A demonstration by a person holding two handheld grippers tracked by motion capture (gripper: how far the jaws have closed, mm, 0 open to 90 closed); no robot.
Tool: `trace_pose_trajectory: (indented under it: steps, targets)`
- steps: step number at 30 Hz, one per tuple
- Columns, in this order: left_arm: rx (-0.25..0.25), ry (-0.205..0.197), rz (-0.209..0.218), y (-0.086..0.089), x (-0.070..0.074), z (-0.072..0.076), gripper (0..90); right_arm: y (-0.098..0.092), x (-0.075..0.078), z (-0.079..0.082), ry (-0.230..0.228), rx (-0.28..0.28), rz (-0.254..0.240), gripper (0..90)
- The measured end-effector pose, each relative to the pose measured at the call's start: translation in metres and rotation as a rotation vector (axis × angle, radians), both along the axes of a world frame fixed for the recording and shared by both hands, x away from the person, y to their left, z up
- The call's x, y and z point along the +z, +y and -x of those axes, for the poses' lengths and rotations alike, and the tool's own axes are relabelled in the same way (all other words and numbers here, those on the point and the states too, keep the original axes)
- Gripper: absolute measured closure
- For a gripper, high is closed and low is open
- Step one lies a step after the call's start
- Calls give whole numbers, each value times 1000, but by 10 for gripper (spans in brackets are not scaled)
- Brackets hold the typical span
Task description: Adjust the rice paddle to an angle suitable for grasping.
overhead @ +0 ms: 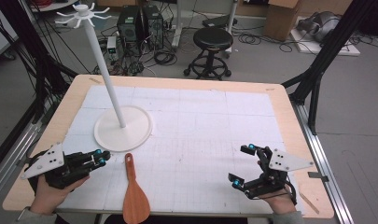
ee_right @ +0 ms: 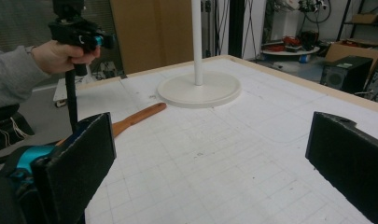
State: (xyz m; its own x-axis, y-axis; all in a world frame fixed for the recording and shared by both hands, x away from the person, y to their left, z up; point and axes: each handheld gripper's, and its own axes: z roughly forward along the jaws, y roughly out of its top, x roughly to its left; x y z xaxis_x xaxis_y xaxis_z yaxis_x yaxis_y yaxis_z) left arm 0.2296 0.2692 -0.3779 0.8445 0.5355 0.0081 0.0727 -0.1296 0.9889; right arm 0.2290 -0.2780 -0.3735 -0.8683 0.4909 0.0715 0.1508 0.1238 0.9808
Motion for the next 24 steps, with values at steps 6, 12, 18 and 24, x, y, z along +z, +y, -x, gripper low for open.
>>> trace_pose_trajectory:
  steps: [6, 12, 18, 24]
  targets:
    - [0, 61, -39, -2, -12, -6, 896, 1, -1, -1, 1, -3, 15, 0]
    - [-11, 106, -90, -6, -22, -10, 896, 1, -2, -1, 5, -2, 27, 0]
    - [-18, 132, -138, -11, -31, -15, 896, 3, -3, -1, 3, -2, 36, 0]
    - [-23, 202, -207, -19, -45, -26, 896, 5, -3, -1, 4, 7, 50, 0]
